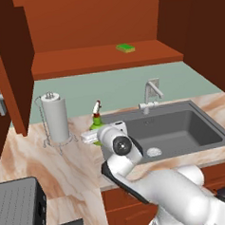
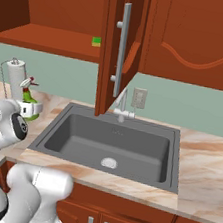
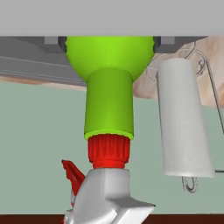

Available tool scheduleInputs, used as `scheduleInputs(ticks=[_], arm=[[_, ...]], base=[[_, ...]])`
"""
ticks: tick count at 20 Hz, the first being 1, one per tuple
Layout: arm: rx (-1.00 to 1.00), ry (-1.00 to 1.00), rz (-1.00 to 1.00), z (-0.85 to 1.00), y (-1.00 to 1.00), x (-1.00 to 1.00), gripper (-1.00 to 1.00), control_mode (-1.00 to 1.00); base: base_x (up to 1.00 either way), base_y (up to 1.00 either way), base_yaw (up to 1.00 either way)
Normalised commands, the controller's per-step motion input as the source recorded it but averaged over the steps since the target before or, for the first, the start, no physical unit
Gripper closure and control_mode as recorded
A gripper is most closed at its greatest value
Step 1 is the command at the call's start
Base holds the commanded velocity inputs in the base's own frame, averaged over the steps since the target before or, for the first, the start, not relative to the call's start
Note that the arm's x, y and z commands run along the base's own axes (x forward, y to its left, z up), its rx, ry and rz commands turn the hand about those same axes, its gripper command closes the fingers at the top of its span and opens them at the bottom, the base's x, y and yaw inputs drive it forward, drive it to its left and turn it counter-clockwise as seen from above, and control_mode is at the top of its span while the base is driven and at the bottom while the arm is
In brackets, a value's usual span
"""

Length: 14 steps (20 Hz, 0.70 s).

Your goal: Locate and retrieve the spray and sponge from the cabinet. Place them next to the sink.

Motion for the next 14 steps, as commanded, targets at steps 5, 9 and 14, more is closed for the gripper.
scheduleInputs(ticks=[5, 9, 14], arm=[[-0.01, 0.09, 0.0, -0.27, 0.25, 0.45, 1.0, -1.0], [0.0, 0.04, 0.0, -0.27, 0.24, 0.45, 1.0, -1.0], [0.0, 0.0, 0.0, -0.34, 0.11, 0.44, 1.0, -1.0]], base=[[0.0, 0.0, 0.0], [0.0, 0.0, 0.0], [0.0, 0.0, 0.0]])
